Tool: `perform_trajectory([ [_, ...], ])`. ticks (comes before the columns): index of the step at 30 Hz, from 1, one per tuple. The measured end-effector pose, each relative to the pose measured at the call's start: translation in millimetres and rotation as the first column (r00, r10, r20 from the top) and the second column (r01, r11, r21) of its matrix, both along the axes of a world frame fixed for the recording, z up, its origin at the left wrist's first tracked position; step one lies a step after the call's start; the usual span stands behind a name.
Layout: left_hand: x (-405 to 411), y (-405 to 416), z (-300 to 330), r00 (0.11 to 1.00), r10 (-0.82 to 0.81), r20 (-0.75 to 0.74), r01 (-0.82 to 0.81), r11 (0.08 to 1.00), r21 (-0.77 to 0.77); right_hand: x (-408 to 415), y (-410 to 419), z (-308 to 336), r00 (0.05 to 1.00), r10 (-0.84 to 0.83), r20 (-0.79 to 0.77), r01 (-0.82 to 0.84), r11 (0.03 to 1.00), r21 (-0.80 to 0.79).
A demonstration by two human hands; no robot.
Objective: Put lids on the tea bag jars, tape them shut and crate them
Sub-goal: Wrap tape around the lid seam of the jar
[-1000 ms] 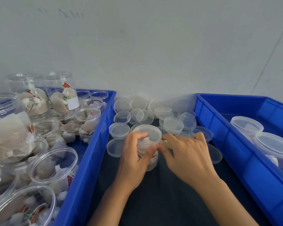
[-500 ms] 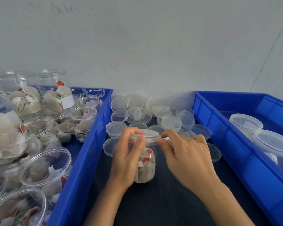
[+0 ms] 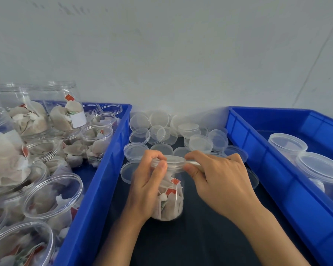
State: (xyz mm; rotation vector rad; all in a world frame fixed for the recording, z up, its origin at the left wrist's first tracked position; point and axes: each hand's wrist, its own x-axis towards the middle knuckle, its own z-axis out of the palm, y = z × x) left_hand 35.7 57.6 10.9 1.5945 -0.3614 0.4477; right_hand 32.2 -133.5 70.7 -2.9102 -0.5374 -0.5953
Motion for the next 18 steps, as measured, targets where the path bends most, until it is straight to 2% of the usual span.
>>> perform_trajectory([
  [4, -1.3, 0.1, -0.3, 1.0, -0.019, 0.003, 0.019, 1.0, 0.01, -2.4, 1.8, 0.9, 0.999, 0.001, -0.032, -0.001, 1.0, -0.012],
  [7, -2.7, -0.1, -3.3, 0.998, -0.018, -0.053, 0.015, 0.998, -0.055, -3.4, 3.6, 0.3, 0.999, -0.016, -0.029, 0.016, 1.0, -0.011],
  [11, -3.6, -9.0, -1.1, 0.984, 0.037, -0.172, -0.062, 0.988, -0.144, -6.1, 9.5, 0.2, 0.997, -0.07, 0.018, 0.071, 0.997, -0.029],
  [14, -4.3, -17.1, 2.5, 0.97, 0.119, -0.214, -0.146, 0.982, -0.12, -6.2, 17.7, -0.5, 0.995, -0.078, 0.054, 0.08, 0.996, -0.045],
  [16, -5.3, -19.2, 3.5, 0.965, 0.167, -0.203, -0.19, 0.976, -0.102, -5.9, 20.0, -0.1, 0.998, -0.043, 0.046, 0.044, 0.999, -0.014],
  [18, -4.8, -18.1, 6.3, 0.96, 0.196, -0.201, -0.215, 0.974, -0.077, -4.8, 16.8, 0.5, 1.0, 0.024, 0.01, -0.025, 0.996, 0.088],
])
